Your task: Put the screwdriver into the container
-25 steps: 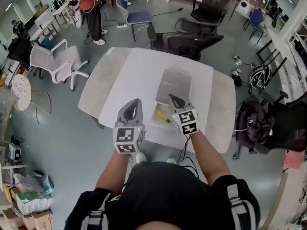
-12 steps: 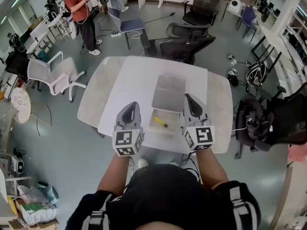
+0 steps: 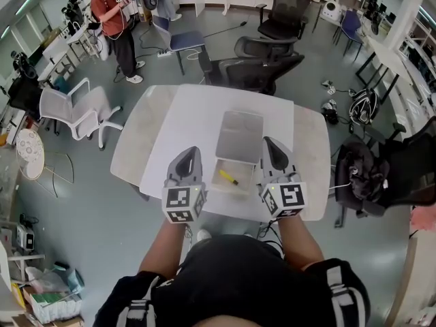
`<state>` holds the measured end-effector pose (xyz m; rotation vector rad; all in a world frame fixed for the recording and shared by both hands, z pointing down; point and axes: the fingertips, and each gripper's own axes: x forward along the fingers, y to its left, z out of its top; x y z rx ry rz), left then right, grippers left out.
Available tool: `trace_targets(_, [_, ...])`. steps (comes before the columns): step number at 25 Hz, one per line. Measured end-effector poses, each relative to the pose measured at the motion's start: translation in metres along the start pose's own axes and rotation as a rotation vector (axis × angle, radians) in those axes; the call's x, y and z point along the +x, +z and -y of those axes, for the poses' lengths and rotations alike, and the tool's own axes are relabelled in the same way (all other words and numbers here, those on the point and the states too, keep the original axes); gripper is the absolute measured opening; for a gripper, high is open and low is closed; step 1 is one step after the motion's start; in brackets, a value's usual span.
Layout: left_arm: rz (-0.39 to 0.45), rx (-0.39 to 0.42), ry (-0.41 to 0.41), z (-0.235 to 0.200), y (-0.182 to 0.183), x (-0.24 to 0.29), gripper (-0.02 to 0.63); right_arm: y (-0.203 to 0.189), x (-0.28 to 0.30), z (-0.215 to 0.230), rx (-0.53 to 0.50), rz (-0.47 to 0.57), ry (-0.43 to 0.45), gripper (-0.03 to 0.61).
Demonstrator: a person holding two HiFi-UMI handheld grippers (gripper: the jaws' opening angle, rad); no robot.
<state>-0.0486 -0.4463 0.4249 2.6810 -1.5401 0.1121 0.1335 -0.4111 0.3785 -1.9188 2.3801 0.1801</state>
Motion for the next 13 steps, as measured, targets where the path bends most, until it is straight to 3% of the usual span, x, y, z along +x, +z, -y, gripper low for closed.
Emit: trace_targets(13, [0.003,0.003,0.003,0.001,-0.002,0.007,0.006,-0.015,0.007,0.001,-0.005,-0.029,-0.001,0.012])
